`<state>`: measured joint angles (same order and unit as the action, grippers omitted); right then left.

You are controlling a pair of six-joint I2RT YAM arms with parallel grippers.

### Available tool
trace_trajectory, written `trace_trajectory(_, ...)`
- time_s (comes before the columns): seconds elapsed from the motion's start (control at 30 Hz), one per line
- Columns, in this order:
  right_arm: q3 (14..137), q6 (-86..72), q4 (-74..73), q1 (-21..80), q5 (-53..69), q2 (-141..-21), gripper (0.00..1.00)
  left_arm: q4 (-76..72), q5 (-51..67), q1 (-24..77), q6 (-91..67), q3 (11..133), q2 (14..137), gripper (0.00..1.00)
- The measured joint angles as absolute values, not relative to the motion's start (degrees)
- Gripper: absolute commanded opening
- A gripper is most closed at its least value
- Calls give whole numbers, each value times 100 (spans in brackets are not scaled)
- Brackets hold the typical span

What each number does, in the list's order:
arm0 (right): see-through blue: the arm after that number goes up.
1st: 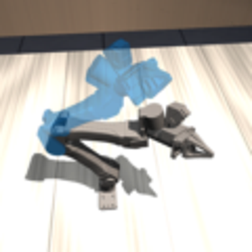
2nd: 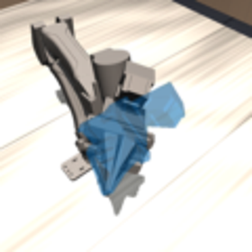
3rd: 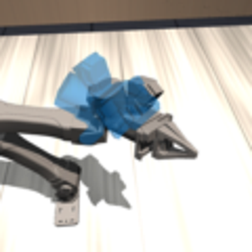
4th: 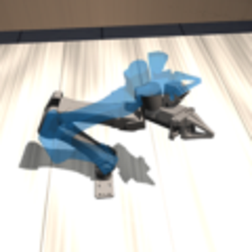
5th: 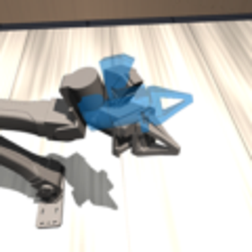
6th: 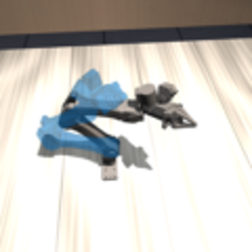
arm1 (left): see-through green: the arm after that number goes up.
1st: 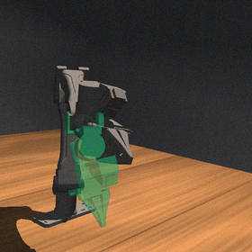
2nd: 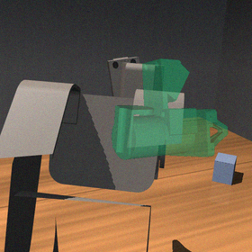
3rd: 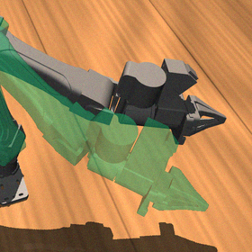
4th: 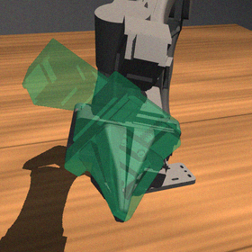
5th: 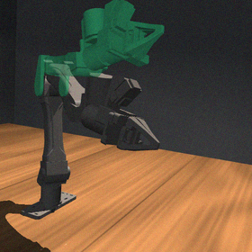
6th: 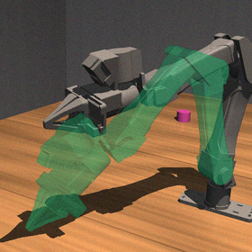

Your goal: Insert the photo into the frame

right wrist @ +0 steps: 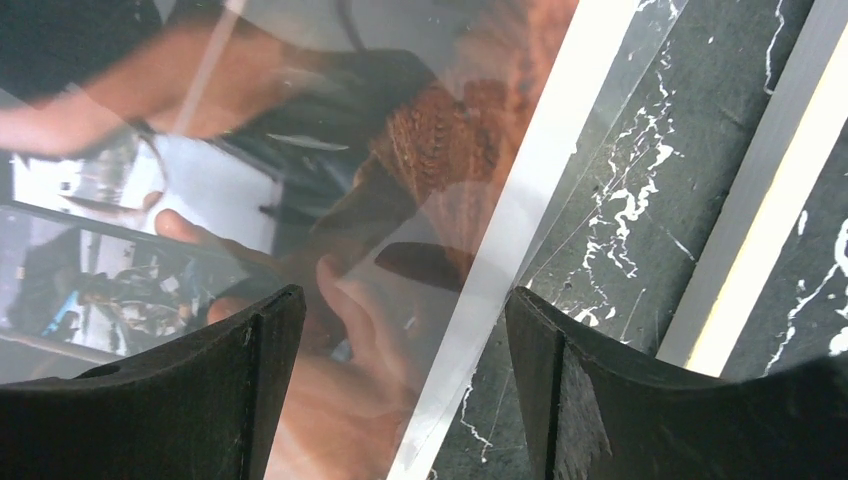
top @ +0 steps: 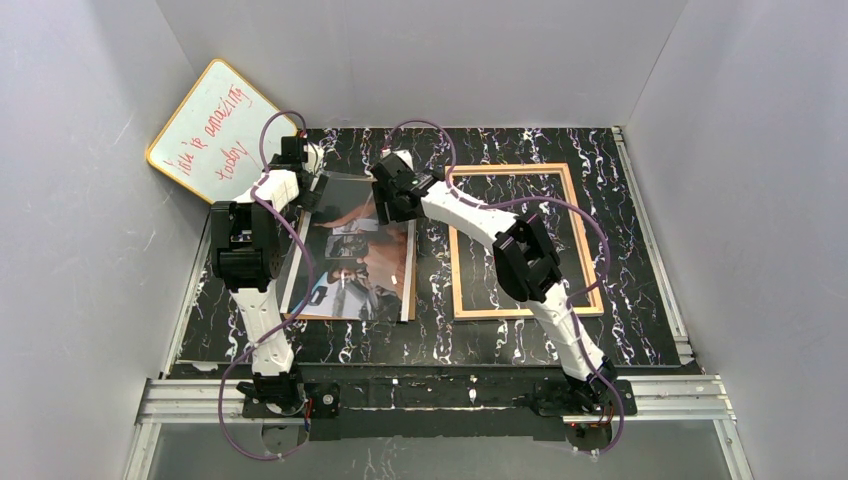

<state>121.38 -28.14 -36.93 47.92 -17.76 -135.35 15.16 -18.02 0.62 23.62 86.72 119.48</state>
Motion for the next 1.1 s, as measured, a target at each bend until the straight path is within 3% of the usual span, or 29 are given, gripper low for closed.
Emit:
trace_trajectory(0.37,12746,-2040,-3975,5137,-2615,-13828,84,1518,-1802,62,2362,8672,11946,95)
trace_trajectory(0.63,12226,-2036,-3629,5170,-2491,-13699,81,1520,-1800,62,2368,8672,11946,95)
trace_trajectory(0.93,9657,-3341,-1525,4287,49,-12328,78,1511,-1798,67,2425,8656,11939,95)
trace_trajectory(1.1,8982,-4213,38,3892,1332,-11845,74,1485,-1793,71,2449,8635,11928,95)
